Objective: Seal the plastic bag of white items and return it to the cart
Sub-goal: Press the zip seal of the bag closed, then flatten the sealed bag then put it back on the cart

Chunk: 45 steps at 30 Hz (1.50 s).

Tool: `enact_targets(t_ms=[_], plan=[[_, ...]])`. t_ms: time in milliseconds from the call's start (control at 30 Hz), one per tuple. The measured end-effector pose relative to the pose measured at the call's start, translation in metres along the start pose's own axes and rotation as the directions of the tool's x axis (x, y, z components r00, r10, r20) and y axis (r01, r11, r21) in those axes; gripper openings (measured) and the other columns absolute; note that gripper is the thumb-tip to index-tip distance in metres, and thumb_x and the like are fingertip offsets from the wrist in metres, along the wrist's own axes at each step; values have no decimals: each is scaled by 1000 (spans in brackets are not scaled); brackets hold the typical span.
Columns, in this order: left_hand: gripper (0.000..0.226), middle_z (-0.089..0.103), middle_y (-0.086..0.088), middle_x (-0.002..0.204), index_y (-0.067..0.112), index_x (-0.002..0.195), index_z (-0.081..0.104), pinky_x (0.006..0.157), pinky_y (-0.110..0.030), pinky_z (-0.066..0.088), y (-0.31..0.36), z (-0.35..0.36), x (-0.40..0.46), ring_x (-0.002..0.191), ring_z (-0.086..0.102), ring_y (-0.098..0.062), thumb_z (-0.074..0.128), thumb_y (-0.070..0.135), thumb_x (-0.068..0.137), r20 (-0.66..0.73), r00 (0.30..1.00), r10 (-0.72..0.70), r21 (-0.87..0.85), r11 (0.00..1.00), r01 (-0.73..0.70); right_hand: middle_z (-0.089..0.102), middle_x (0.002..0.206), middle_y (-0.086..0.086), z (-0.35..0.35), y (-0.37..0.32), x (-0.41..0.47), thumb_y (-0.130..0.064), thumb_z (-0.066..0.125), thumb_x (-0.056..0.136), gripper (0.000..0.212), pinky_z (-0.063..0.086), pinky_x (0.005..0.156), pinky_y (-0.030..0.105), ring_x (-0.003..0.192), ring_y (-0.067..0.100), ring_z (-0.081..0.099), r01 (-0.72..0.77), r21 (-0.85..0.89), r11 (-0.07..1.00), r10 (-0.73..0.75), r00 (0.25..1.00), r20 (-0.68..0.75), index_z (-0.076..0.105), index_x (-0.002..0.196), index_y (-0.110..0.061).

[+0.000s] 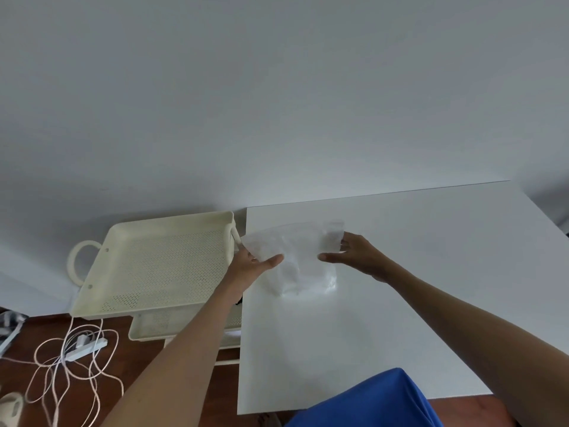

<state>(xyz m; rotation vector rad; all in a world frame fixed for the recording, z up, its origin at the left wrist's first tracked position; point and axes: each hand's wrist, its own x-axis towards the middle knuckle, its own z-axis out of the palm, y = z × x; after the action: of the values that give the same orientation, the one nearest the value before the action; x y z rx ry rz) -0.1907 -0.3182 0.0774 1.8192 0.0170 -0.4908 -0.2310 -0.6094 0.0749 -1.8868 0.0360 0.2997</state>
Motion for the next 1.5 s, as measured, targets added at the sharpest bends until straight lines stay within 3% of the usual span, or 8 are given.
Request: enact_targets(t_ms=[233, 400, 600, 733, 800, 967, 1233, 1500], plan=[[46, 67, -13, 119, 6, 116, 66, 105, -45, 50, -12, 19, 2, 115, 63, -26, 77, 39, 86, -10, 999, -51, 171, 984, 52, 81, 99, -12, 3, 11, -1, -43, 78, 89, 30, 49, 84, 16, 100, 0, 73, -56, -29, 998, 55, 998, -23, 82, 97, -14], [39, 64, 15, 55, 12, 70, 55, 57, -19, 48, -11, 32, 7, 58, 63, -1, 74, 40, 89, -89, 993, -81, 200, 975, 98, 81, 84, 5, -2, 12, -2, -47, 74, 91, 34, 54, 67, 18, 80, 10, 76, -74, -12, 997, 74, 997, 6, 80, 90, -13], [29, 78, -13, 82, 2, 91, 58, 41, -18, 46, -27, 54, -1, 67, 78, -25, 68, 30, 96, 56, 975, -217, 112, 971, 209, 75, 71, 16, -1, 40, -10, -40, 75, 92, 40, 60, 57, 31, 68, 30, 78, -236, 94, 967, 228, 970, 86, 68, 90, -1], [40, 72, -21, 107, 0, 111, 56, 44, -26, 48, -61, 75, -4, 75, 77, -31, 71, 33, 93, -62, 958, -279, 99, 954, 284, 73, 82, 14, 15, 72, -18, -40, 73, 94, 40, 62, 61, 37, 67, 27, 76, -367, 74, 927, 368, 930, 1, 63, 102, -2], [45, 63, -10, 108, 11, 124, 50, 65, -37, 60, -72, 86, -4, 86, 74, -32, 70, 36, 92, -167, 950, -265, 127, 950, 287, 70, 92, 11, 28, 81, -19, -39, 70, 95, 47, 56, 66, 34, 73, 19, 69, -396, 7, 918, 392, 908, -148, 55, 127, -8], [66, 42, -12, 140, 16, 151, 26, 96, -46, 52, -86, 113, 6, 118, 58, -29, 56, 41, 97, -260, 966, 3, 590, 792, 156, 40, 148, 15, 59, 95, -14, -44, 60, 99, 73, 38, 105, 48, 130, 33, 50, -371, -442, 817, 167, 885, -434, 28, 158, -14], [58, 7, -5, 170, 18, 160, 17, 125, -42, 13, -102, 152, 43, 157, 0, -25, 34, 34, 108, -22, 983, 183, 864, 498, -74, -4, 174, 5, 89, 118, 20, -41, 32, 110, 62, 6, 127, 46, 160, 26, -5, -175, -750, 638, 41, 980, -194, 12, 165, -20], [57, -6, -6, 170, 20, 162, 5, 127, -40, 3, -134, 159, 75, 156, -7, -23, 23, 31, 109, 109, 977, 185, 894, 411, -178, -12, 173, 7, 98, 155, 37, -36, 21, 111, 59, 0, 128, 47, 159, 28, -11, -175, -752, 636, 76, 984, -164, 2, 165, -23]])
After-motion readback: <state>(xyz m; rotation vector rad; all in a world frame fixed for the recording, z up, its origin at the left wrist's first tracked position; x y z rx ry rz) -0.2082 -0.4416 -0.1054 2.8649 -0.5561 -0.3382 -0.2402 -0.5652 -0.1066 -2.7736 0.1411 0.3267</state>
